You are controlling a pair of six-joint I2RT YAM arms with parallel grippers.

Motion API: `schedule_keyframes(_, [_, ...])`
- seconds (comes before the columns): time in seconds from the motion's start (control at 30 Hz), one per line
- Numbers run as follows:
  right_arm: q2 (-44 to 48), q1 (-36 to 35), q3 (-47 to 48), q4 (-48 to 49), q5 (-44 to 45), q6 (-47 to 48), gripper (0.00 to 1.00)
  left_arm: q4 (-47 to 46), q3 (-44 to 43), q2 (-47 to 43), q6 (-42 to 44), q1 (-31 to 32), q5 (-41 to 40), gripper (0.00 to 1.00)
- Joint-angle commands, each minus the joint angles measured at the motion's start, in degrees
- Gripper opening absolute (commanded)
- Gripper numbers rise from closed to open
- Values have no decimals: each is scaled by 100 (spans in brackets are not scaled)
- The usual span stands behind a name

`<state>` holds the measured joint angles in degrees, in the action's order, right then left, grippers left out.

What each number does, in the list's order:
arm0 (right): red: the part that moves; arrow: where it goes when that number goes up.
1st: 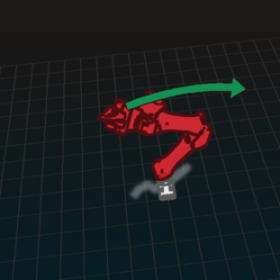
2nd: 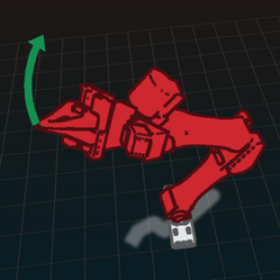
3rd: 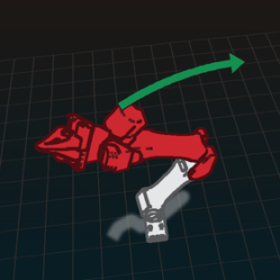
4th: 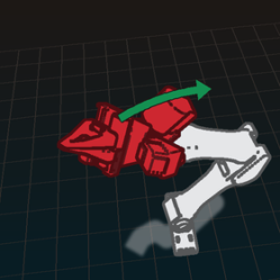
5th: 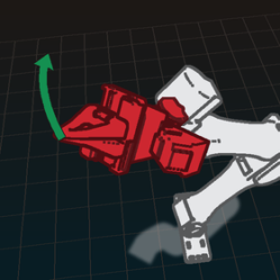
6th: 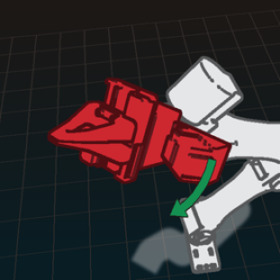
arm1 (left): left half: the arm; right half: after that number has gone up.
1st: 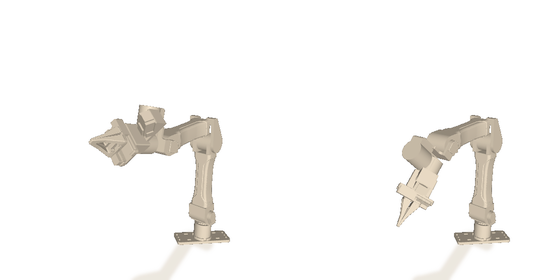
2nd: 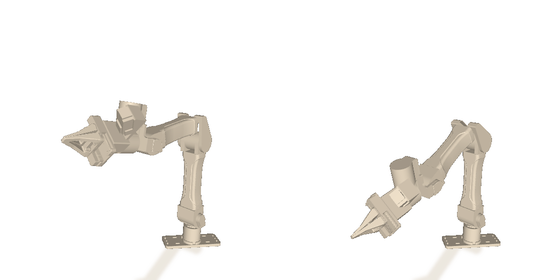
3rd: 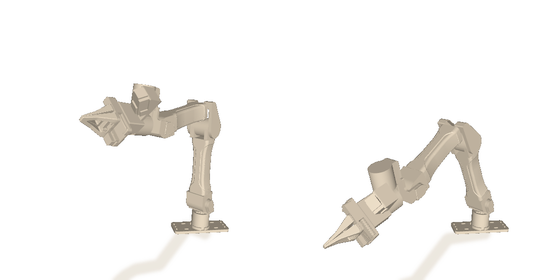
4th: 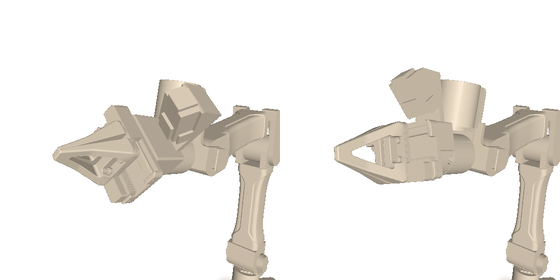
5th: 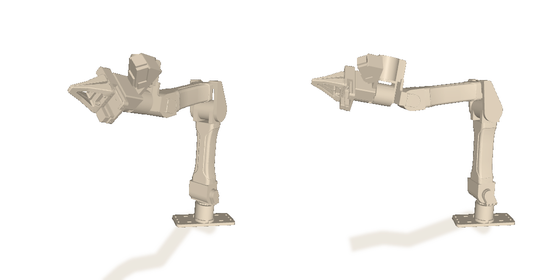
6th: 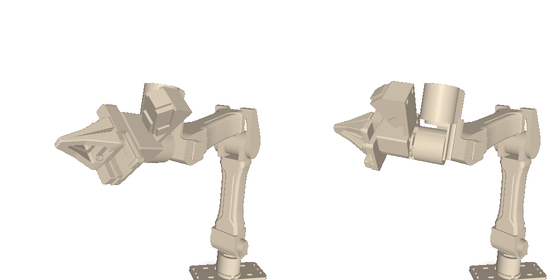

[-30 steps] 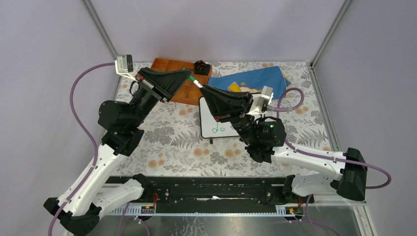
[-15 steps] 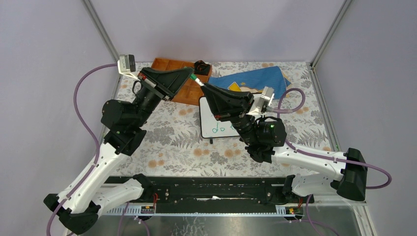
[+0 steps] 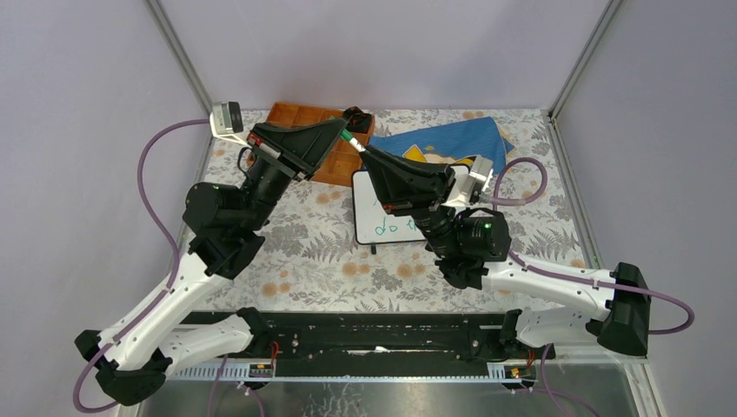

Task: Write a sentence on the whiteboard
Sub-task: Close the whiteboard marker at the center of the board.

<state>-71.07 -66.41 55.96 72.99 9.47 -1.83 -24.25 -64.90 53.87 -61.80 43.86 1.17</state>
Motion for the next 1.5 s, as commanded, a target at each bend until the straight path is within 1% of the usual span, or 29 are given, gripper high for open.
schedule_keyframes(0.0, [-249,32,265,-506,236,321,0,640,104,267,-21,645,1354,0])
schedule_keyframes(0.27, [-353,32,447,-642,142,356,0,612,121,427,59,999,1247,0])
schedule_keyframes(0.5, [-313,33,415,-724,116,367,0,614,153,329,222,1048,1123,0])
schedule_keyframes(0.57, [-228,35,363,-771,106,363,0,660,153,210,349,1051,957,0])
schedule_keyframes(0.63, [-171,32,338,-840,55,323,0,762,179,50,478,1046,619,0])
schedule_keyframes(0.7, [-146,33,343,-923,-2,298,0,694,223,-66,535,1046,426,0])
schedule_keyframes(0.73, [-156,34,351,-936,5,297,0,644,196,-53,533,1049,451,0])
schedule_keyframes(0.8, [-182,40,381,-921,44,297,0,674,20,140,496,1052,757,0])
schedule_keyframes(0.9, [-218,32,452,-919,15,297,0,532,-9,445,198,1066,1284,0])
schedule_keyframes(0.97, [-214,34,476,-952,-17,289,0,368,150,423,102,1077,1275,0])
schedule_keyframes(1.03, [-170,34,450,-989,-22,268,0,406,237,279,156,1073,1126,0])
schedule_keyframes(1.23, [182,32,222,-1333,-243,218,0,1008,73,-188,762,1064,380,0])
schedule_keyframes(1.33, [433,34,55,-1513,-482,218,0,1120,207,-482,840,1065,-319,0])
schedule_keyframes(1.47, [648,33,-40,-1908,-749,-48,0,848,601,-930,794,1067,-1118,0])
